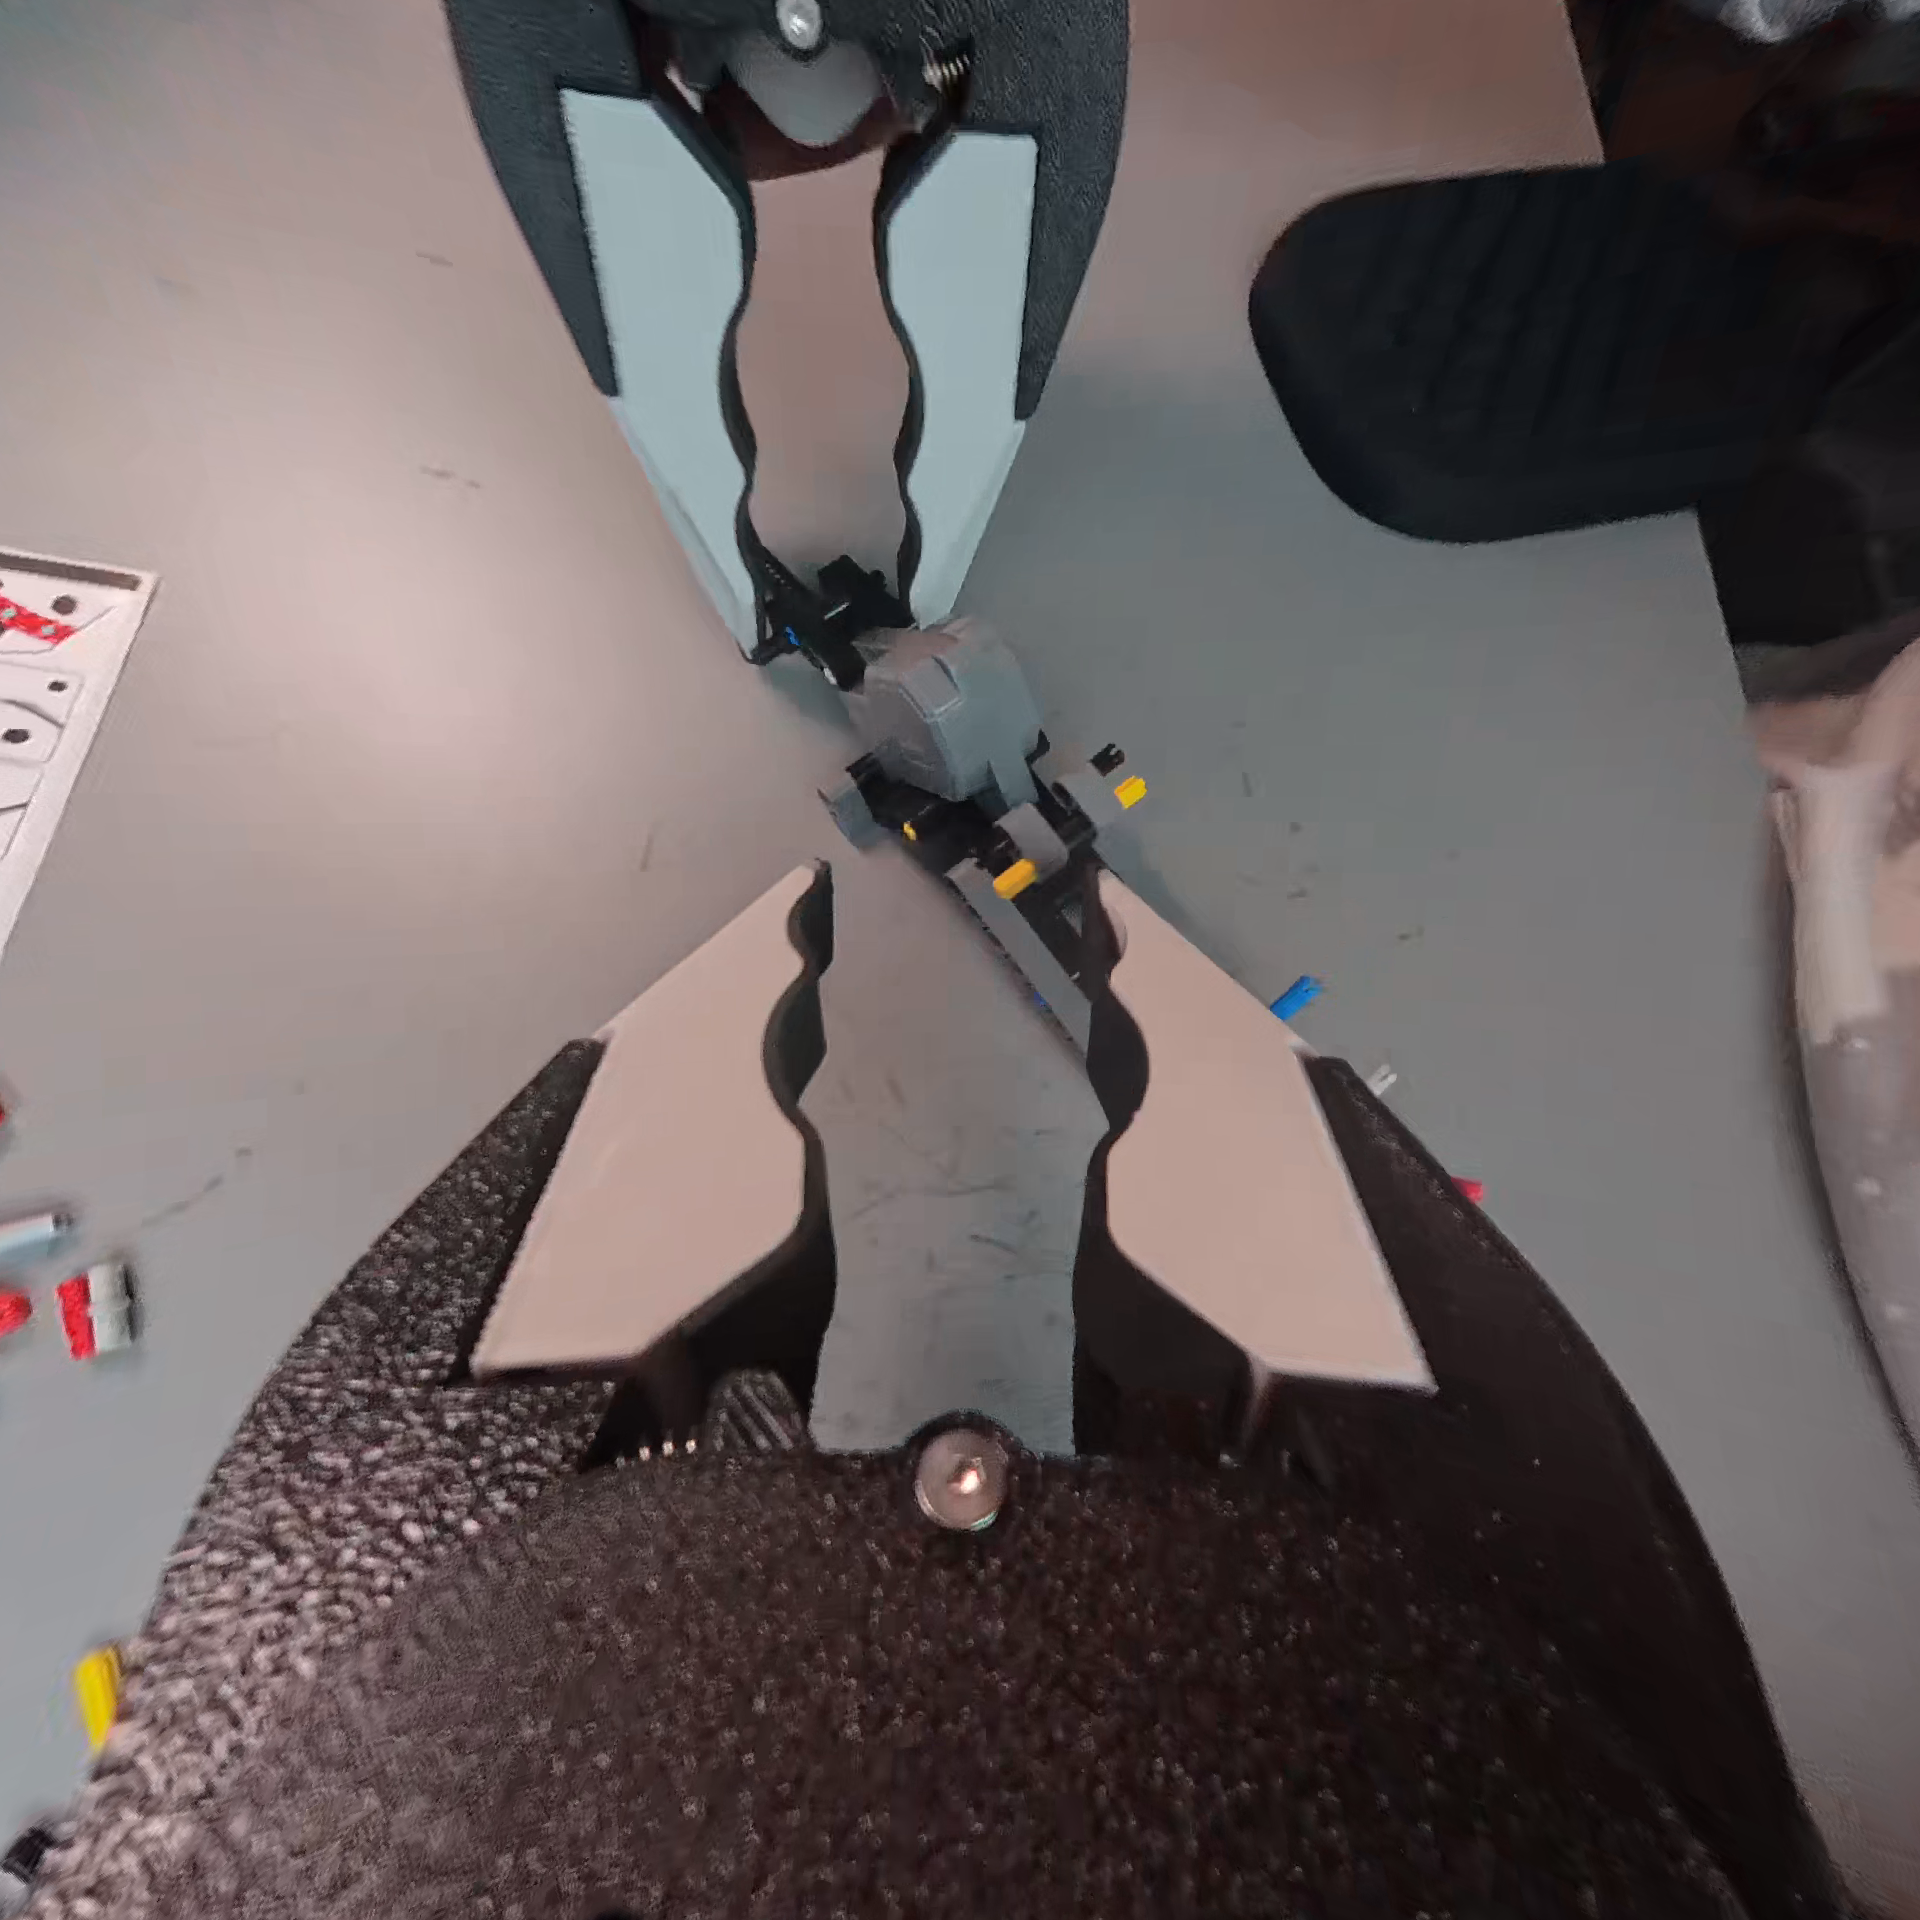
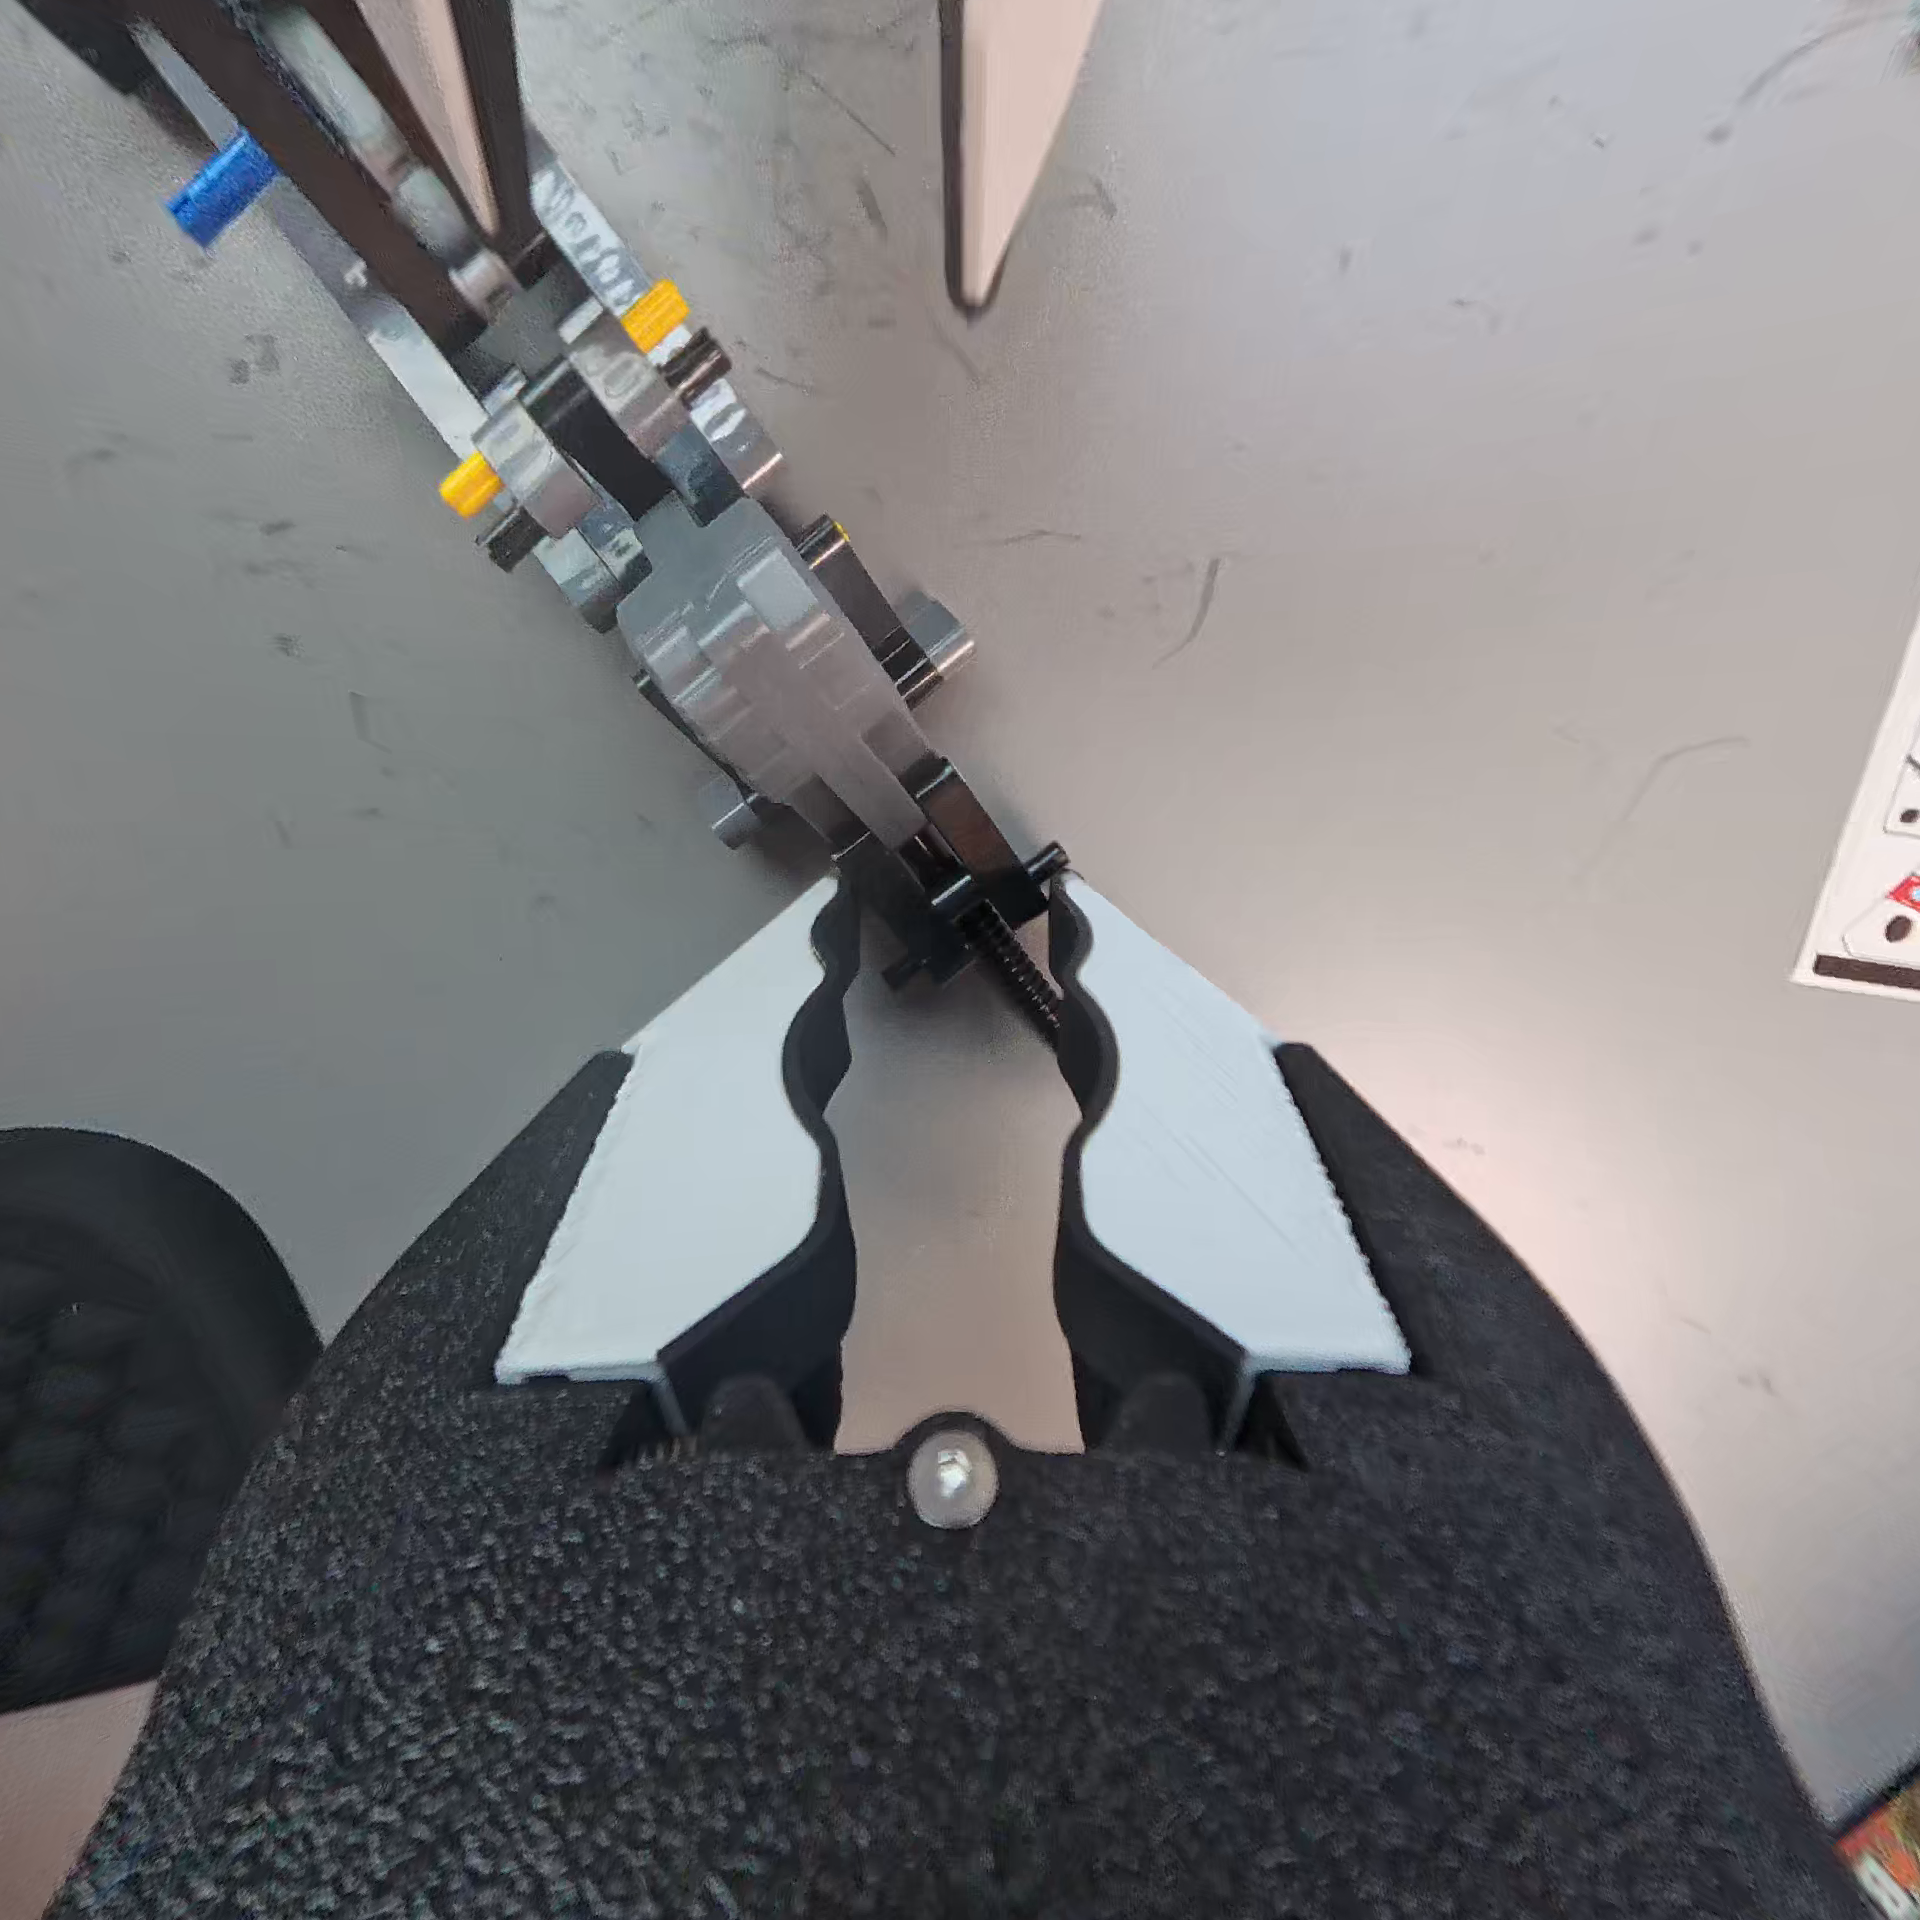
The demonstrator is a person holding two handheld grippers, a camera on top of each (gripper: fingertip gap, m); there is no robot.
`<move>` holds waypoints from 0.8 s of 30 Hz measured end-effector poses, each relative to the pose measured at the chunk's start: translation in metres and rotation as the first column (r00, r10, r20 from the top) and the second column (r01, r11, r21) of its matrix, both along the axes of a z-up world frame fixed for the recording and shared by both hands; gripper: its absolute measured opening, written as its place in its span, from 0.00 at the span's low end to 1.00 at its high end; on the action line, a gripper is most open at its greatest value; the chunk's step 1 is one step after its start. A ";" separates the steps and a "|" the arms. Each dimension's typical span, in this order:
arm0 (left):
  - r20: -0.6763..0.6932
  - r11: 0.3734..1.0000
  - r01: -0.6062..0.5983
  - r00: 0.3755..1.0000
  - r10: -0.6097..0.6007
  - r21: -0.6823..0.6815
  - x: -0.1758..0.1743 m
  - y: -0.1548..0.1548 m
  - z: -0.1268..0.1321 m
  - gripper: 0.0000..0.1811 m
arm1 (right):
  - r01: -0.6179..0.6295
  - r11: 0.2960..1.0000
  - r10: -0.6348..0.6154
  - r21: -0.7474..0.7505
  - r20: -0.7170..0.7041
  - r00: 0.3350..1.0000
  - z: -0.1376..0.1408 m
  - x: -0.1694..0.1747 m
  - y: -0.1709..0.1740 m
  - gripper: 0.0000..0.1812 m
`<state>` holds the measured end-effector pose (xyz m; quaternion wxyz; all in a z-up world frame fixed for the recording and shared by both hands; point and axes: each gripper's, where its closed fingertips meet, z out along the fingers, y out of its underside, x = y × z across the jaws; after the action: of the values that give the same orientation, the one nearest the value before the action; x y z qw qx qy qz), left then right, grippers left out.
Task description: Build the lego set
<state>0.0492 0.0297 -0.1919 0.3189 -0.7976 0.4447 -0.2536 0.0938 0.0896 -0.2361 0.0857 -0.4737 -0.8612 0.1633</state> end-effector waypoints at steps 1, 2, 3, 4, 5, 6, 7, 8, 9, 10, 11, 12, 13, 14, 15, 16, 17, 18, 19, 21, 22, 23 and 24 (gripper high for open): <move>0.025 0.999 -0.049 0.998 0.049 -0.002 0.000 -0.002 0.007 0.28 | 0.003 1.000 -0.003 0.024 0.010 1.000 0.001 0.004 0.002 0.19; 0.058 0.996 -0.086 0.995 0.086 -0.016 0.003 -0.005 0.014 0.28 | 0.009 0.998 -0.009 0.064 0.013 1.000 0.003 0.007 0.005 0.19; 0.086 0.993 -0.114 0.990 0.116 -0.030 0.009 -0.008 0.017 0.30 | 0.012 0.993 -0.014 0.114 0.017 1.000 0.006 0.009 0.007 0.19; 0.098 0.990 -0.138 0.985 0.140 -0.035 0.016 -0.009 0.018 0.32 | 0.010 0.985 -0.014 0.174 0.024 1.000 0.010 0.011 0.009 0.19; 0.088 0.987 -0.160 0.983 0.162 -0.030 0.023 -0.008 0.014 0.33 | -0.006 0.968 -0.004 0.249 0.040 0.999 0.013 0.013 0.011 0.19; 0.064 0.983 -0.181 0.981 0.181 -0.015 0.029 -0.005 0.008 0.34 | -0.036 0.939 0.016 0.341 0.061 0.998 0.017 0.015 0.013 0.19; 0.038 0.980 -0.196 0.980 0.196 0.008 0.034 0.000 0.002 0.33 | -0.077 0.896 0.045 0.437 0.082 0.996 0.023 0.016 0.015 0.18; 0.016 0.978 -0.209 0.978 0.208 0.027 0.038 0.005 -0.004 0.31 | -0.116 0.853 0.080 0.509 0.093 0.992 0.028 0.015 0.014 0.17; 0.008 0.975 -0.218 0.976 0.218 0.032 0.042 0.008 -0.008 0.30 | -0.142 0.819 0.111 0.555 0.090 0.990 0.033 0.014 0.009 0.16; 0.019 0.976 -0.217 0.976 0.217 0.020 0.046 0.009 -0.010 0.27 | -0.159 0.785 0.131 0.599 0.089 0.987 0.036 0.014 0.005 0.16; 0.034 0.979 -0.206 0.978 0.206 0.004 0.050 0.008 -0.012 0.26 | -0.174 0.745 0.151 0.643 0.092 0.984 0.038 0.015 0.004 0.16; 0.039 0.981 -0.196 0.980 0.196 0.000 0.053 0.006 -0.013 0.25 | -0.192 0.712 0.174 0.676 0.096 0.980 0.037 0.018 0.001 0.16; 0.033 0.982 -0.187 0.982 0.187 0.005 0.054 0.005 -0.015 0.26 | -0.198 0.682 0.198 0.704 0.082 0.977 0.035 0.019 -0.001 0.16; 0.021 0.983 -0.184 0.983 0.183 0.016 0.054 0.004 -0.017 0.26 | -0.194 0.636 0.229 0.747 0.058 0.972 0.035 0.016 -0.002 0.16; 0.015 0.982 -0.189 0.982 0.189 0.029 0.052 0.005 -0.017 0.26 | -0.198 0.549 0.281 0.812 0.043 0.959 0.037 0.013 0.000 0.16; 0.015 0.980 -0.194 0.981 0.194 0.035 0.051 0.007 -0.017 0.26 | -0.218 0.443 0.352 0.870 0.054 0.934 0.040 0.010 -0.001 0.15; 0.018 0.981 -0.192 0.981 0.191 0.029 0.049 0.007 -0.017 0.25 | -0.225 0.350 0.401 0.909 0.072 0.913 0.040 0.009 -0.004 0.15; 0.027 0.982 -0.190 0.982 0.190 0.020 0.048 0.008 -0.017 0.25 | -0.203 0.298 0.440 0.933 0.054 0.896 0.041 0.006 -0.009 0.15; 0.035 0.982 -0.188 0.982 0.187 0.015 0.047 0.008 -0.017 0.26 | -0.173 0.263 0.460 0.949 0.034 0.888 0.042 0.005 -0.012 0.15; 0.052 0.985 -0.174 0.983 0.174 0.009 0.046 0.007 -0.017 0.25 | -0.094 0.236 0.485 0.967 -0.033 0.874 0.045 0.004 -0.014 0.17; 0.060 0.986 -0.167 0.984 0.167 0.007 0.046 0.007 -0.017 0.25 | -0.057 0.246 0.493 0.968 -0.075 0.867 0.045 0.005 -0.015 0.17; 0.066 0.987 -0.160 0.985 0.160 0.005 0.046 0.007 -0.017 0.25 | -0.021 0.253 0.506 0.967 -0.114 0.855 0.046 0.005 -0.015 0.18; 0.070 0.988 -0.154 0.986 0.153 0.002 0.046 0.007 -0.017 0.25 | 0.011 0.249 0.525 0.969 -0.144 0.839 0.048 0.005 -0.016 0.20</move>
<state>0.0950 0.0363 -0.2086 0.3558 -0.8190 0.3716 -0.2542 0.0988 0.0735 -0.1877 0.5121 -0.1246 -0.8087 -0.2613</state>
